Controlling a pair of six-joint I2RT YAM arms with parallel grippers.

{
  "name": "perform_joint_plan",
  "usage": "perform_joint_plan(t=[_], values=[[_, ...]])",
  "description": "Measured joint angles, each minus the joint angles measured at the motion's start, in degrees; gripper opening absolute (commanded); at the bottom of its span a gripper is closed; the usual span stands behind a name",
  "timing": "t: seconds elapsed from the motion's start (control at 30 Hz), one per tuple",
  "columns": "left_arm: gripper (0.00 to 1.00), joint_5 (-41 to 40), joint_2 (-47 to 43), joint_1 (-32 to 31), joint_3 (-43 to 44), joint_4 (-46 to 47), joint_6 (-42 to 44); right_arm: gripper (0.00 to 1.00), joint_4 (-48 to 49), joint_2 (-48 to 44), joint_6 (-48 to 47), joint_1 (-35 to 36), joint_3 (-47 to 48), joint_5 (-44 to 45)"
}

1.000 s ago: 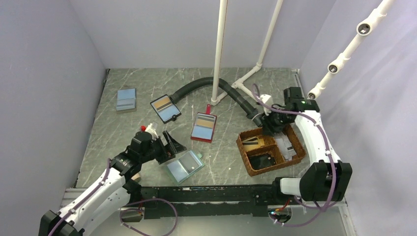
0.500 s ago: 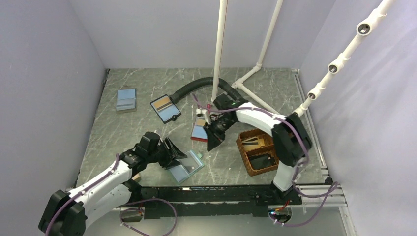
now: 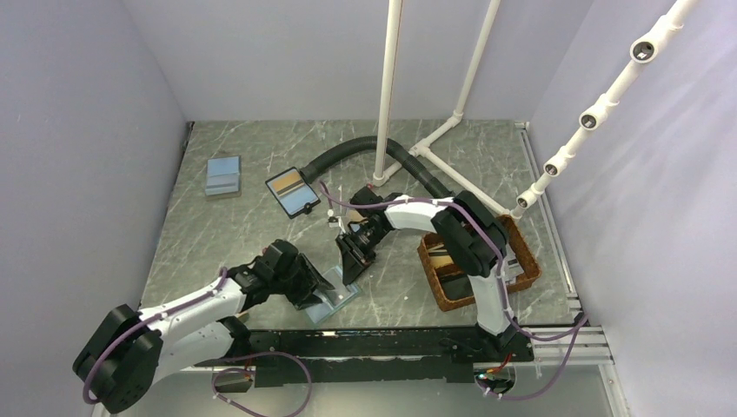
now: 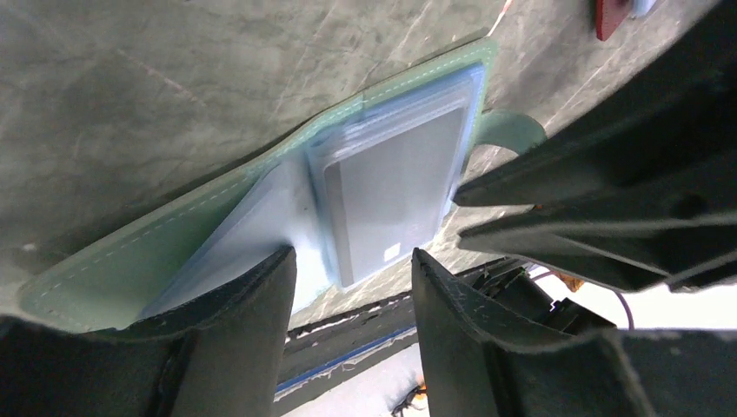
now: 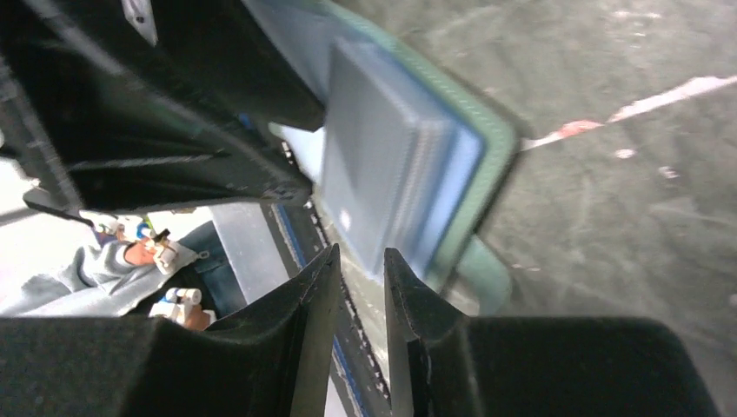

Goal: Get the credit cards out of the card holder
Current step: Remove the credit card from the card holder.

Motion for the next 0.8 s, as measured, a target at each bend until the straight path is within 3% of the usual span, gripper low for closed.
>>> perform_joint_plan(t=[0.33,0.57,0.8], values=[[0.57,0.11,2.75,-0.09,-1.16,6.43,-2.47,0.28,-0.2,3.04,2.32,0.96,1.05,2.29],[0.59,0.07,2.64,-0.09,-1.55,6.97,-3.72,0.19,-1.27,3.04,1.86,2.73,1.9,3.5],[0.52,-0.7,0.02,-0.11,-3.15,7.26,-5.2,0.26,-0.85,3.04,1.88,4.0,1.95,-2.01]])
